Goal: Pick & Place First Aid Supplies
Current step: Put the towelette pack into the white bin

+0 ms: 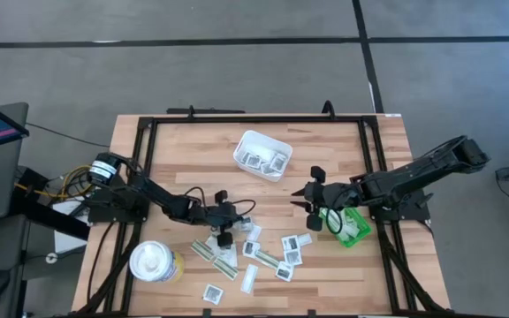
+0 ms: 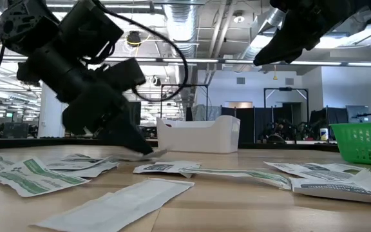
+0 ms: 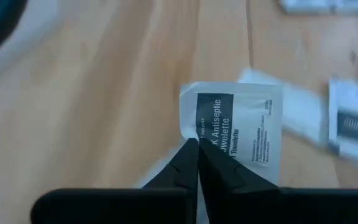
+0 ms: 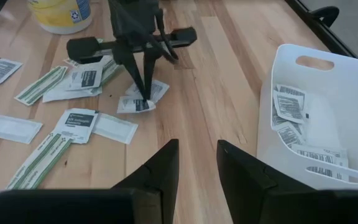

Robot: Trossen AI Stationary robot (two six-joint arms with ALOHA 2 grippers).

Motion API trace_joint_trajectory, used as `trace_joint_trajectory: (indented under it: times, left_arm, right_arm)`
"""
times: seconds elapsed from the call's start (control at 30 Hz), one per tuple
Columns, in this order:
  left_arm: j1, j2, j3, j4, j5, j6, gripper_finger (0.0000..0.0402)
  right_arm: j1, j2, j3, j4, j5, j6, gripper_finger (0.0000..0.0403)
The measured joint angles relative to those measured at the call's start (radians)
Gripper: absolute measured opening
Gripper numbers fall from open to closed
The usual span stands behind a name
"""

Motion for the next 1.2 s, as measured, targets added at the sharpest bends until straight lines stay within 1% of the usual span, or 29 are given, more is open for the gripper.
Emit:
trace_joint_trajectory:
  times: [0.13,0.23,0.33,0.43,0.47,0.53,0.6,0.67,0.7,0.8,0.93,0.97,1.07,1.13,1.2]
  left_arm:
    - [0.004,-0.08,0.004,0.031,-0.074,0.093,0.0006]
    - [0.03,-0.129,0.002,0.053,-0.17,0.196,0.0007]
    - [0.099,-0.169,0.002,0.139,-0.255,0.277,0.0006]
    - [0.205,-0.186,0.002,0.227,-0.254,0.306,0.0006]
    - [0.247,-0.19,0.004,0.247,-0.231,0.306,0.0008]
    - [0.341,-0.191,0.006,0.249,-0.144,0.28,0.0014]
    - [0.429,-0.176,0.006,0.251,-0.04,0.209,0.0021]
    - [0.503,-0.157,0.006,0.251,0.034,0.149,0.0029]
    - [0.529,-0.149,0.006,0.253,0.058,0.13,0.0034]
    - [0.567,-0.137,0.006,0.252,0.074,0.107,0.0052]
    - [0.549,-0.147,0.006,0.255,0.077,0.105,0.0077]
    - [0.535,-0.153,0.006,0.257,0.096,0.105,0.0081]
    - [0.472,-0.162,0.008,0.261,0.209,0.099,0.0085]
    - [0.417,-0.162,0.008,0.248,0.297,0.064,0.0085]
    - [0.352,-0.162,0.008,0.202,0.345,0.021,0.0083]
  right_arm:
    - [-0.001,0.0,0.0,0.0,0.0,0.0,0.0102]
    - [-0.001,0.0,0.0,0.0,0.0,0.0,0.0102]
    - [-0.001,0.0,0.0,0.004,0.001,0.0,0.0102]
    - [-0.003,0.0,0.0,0.004,0.001,-0.005,0.0102]
    - [-0.003,0.0,0.0,0.004,0.001,-0.008,0.0102]
    - [-0.005,0.0,0.0,0.004,0.003,-0.011,0.0102]
    - [-0.013,0.0,0.0,0.004,0.003,-0.023,0.0102]
    - [-0.023,0.0,0.0,0.006,0.003,-0.027,0.0102]
    - [-0.029,0.0,0.0,0.007,0.003,-0.027,0.0102]
    - [-0.042,0.0,0.0,0.007,0.003,-0.027,0.0102]
    - [-0.049,0.0,0.0,0.005,0.002,-0.027,0.0102]
    - [-0.048,0.0,0.0,0.003,0.002,-0.027,0.0102]
    - [-0.046,0.0,0.0,0.0,0.001,-0.027,0.0102]
    - [-0.04,0.0,0.0,-0.005,0.001,-0.027,0.0102]
    - [-0.034,0.0,0.0,-0.01,0.001,-0.026,0.0102]
